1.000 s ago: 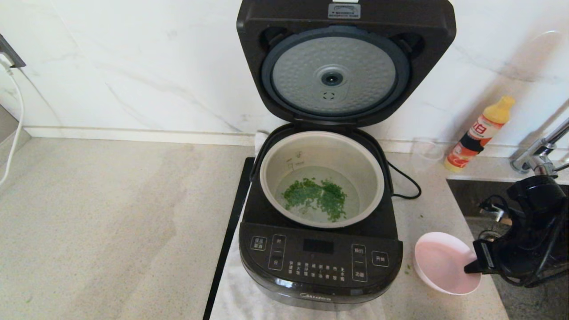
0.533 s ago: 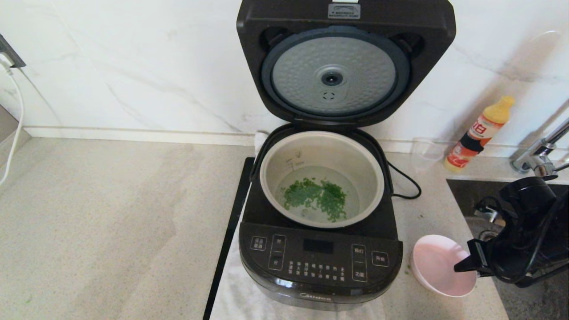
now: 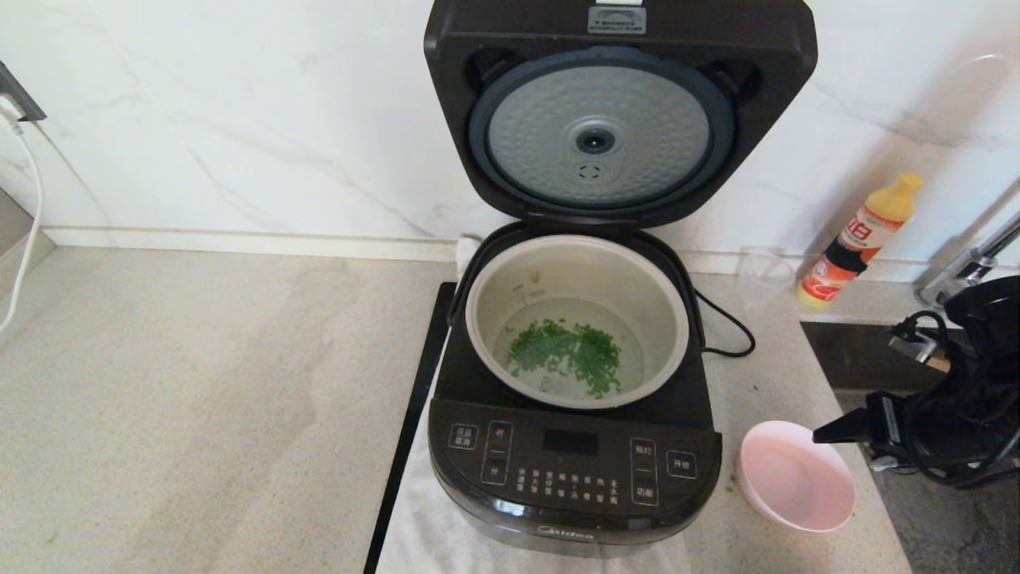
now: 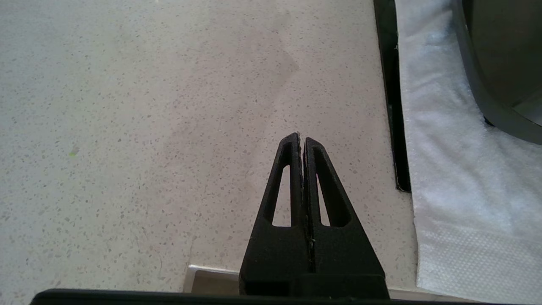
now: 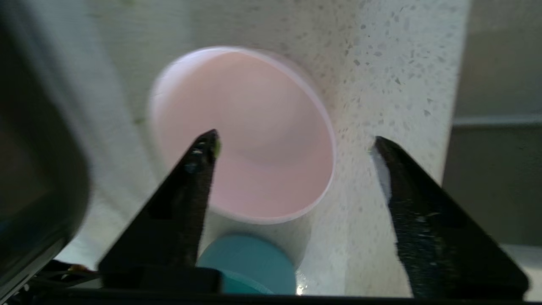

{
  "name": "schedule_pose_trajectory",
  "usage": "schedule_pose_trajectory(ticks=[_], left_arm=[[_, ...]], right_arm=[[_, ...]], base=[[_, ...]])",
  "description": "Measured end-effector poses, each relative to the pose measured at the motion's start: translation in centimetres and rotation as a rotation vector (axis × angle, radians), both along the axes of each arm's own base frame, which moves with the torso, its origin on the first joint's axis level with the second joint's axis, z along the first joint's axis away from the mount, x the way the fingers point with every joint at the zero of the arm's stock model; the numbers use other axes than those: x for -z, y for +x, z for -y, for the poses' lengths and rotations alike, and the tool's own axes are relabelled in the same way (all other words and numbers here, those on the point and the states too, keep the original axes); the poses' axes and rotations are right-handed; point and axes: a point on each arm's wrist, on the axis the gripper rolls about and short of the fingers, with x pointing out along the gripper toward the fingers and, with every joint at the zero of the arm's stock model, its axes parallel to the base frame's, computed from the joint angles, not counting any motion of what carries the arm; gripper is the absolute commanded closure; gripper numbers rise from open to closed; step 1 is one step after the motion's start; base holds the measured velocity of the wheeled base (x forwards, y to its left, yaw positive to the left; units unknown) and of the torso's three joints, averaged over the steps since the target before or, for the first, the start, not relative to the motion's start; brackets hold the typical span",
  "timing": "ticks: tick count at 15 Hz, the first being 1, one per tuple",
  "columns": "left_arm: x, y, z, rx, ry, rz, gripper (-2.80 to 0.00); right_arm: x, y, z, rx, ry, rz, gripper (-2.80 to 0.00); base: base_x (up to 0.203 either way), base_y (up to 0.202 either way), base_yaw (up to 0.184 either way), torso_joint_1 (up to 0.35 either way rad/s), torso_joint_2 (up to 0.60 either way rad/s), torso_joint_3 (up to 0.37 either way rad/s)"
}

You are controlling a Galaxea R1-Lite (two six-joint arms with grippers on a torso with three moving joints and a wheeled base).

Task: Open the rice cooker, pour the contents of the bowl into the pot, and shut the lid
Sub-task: Fill a bowl with water from the tap

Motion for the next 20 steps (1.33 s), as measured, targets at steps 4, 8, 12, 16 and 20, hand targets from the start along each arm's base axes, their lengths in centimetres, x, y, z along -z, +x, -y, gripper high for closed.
schedule_pose_trajectory(ticks=[4, 8, 12, 16, 20], left_arm=[[0.0, 0.0, 0.0, 0.0, 0.0, 0.0, 0.0], [0.0, 0.0, 0.0, 0.0, 0.0, 0.0, 0.0], [0.0, 0.0, 0.0, 0.0, 0.0, 0.0, 0.0], [0.0, 0.0, 0.0, 0.0, 0.0, 0.0, 0.0], [0.0, 0.0, 0.0, 0.0, 0.0, 0.0, 0.0]], right_arm=[[-1.8, -3.1, -0.4, 0.007, -0.002, -0.007, 0.0], [-1.9, -5.7, -0.6, 0.015, -0.015, -0.036, 0.0], [-1.8, -10.1, -1.5, -0.017, -0.014, -0.131, 0.0], [0.3, -14.8, -3.6, -0.172, -0.013, -0.3, 0.0], [2.5, -16.7, -4.3, -0.254, -0.025, -0.37, 0.0]], base=[[0.0, 0.0, 0.0, 0.0, 0.0, 0.0], [0.0, 0.0, 0.0, 0.0, 0.0, 0.0], [0.0, 0.0, 0.0, 0.0, 0.0, 0.0], [0.0, 0.0, 0.0, 0.0, 0.0, 0.0], [0.0, 0.0, 0.0, 0.0, 0.0, 0.0]])
